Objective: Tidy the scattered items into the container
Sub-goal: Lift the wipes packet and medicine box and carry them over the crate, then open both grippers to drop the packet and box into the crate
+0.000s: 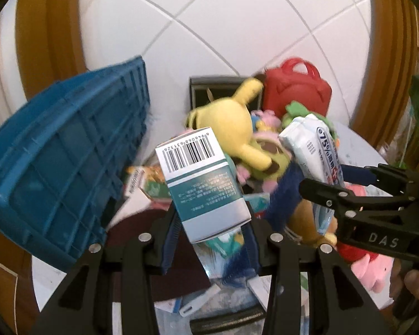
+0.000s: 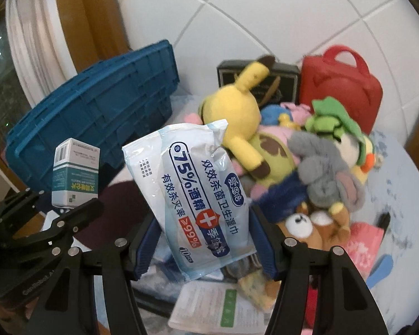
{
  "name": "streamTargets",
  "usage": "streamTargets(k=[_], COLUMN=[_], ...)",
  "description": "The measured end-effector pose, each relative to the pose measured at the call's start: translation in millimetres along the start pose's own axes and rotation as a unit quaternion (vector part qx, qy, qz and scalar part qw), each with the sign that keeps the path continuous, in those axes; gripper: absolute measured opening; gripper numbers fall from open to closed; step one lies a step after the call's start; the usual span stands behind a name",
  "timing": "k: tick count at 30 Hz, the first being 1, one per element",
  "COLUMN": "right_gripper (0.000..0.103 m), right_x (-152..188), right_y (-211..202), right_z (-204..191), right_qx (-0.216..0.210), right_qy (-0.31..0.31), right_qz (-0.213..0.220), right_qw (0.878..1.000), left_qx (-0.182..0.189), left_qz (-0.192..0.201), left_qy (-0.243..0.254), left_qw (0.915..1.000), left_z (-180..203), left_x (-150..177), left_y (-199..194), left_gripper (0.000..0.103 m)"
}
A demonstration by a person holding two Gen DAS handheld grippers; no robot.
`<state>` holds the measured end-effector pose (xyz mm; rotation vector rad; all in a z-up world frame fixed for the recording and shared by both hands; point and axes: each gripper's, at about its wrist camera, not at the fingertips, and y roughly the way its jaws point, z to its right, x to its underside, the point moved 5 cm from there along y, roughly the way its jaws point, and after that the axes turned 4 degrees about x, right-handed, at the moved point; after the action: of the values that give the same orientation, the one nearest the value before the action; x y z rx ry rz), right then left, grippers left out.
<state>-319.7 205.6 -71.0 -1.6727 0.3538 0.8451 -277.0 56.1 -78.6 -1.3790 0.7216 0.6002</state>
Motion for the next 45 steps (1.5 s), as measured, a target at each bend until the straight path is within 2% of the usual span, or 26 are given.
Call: streamTargets(k=[6, 11, 15, 20, 26, 31, 35, 39, 40, 43, 44, 45], right_gripper=[0.062, 0.061, 0.061, 0.062, 0.062, 0.062, 0.062, 0.062, 0.062, 0.072, 0.081, 0.087], right_x=[-36, -69, -100, -139, -171, -180, -181, -185, -186, -189, -189, -189], right_y=[-9, -14, -19, -16, 11, 55, 80, 96, 97, 101, 104, 106], right_z=[-22, -56, -97, -166, -262, -324, -346, -349, -348, -348, -346, -344], right_qx=[-0.021, -0.047, -0.069, -0.103, -0.141, -0.151, -0.145, -0.132, -0.126, -0.117, -0.113, -0.11], right_qy=[-0.035, -0.058, -0.078, -0.094, -0.12, -0.132, -0.136, -0.127, -0.125, -0.119, -0.118, -0.116], right_qz=[0.029, 0.048, 0.074, 0.101, 0.109, 0.084, 0.063, 0.052, 0.053, 0.052, 0.05, 0.05], right_qw=[0.999, 0.996, 0.992, 0.985, 0.977, 0.976, 0.978, 0.982, 0.983, 0.985, 0.985, 0.986], left_qx=[-0.038, -0.064, -0.081, -0.122, -0.165, -0.167, -0.156, -0.138, -0.13, -0.129, -0.131, -0.131], left_qz=[0.03, 0.053, 0.077, 0.101, 0.086, 0.058, 0.043, 0.034, 0.028, 0.028, 0.031, 0.033], left_qy=[-0.023, -0.035, -0.049, -0.062, -0.084, -0.095, -0.104, -0.117, -0.122, -0.126, -0.125, -0.125], left_qw=[0.9985, 0.9959, 0.9925, 0.9854, 0.979, 0.9796, 0.9813, 0.9829, 0.9835, 0.9832, 0.9829, 0.9829], left_z=[-24, -57, -99, -174, -276, -335, -366, -382, -387, -392, -394, -395], left_x=[-29, -55, -75, -90, -90, -83, -81, -84, -85, -85, -85, -84], left_y=[-22, -45, -68, -98, -104, -80, -62, -46, -41, -35, -34, -33], left_gripper=[0.041, 0.041, 0.041, 0.041, 0.041, 0.041, 0.041, 0.043, 0.049, 0.084, 0.088, 0.089])
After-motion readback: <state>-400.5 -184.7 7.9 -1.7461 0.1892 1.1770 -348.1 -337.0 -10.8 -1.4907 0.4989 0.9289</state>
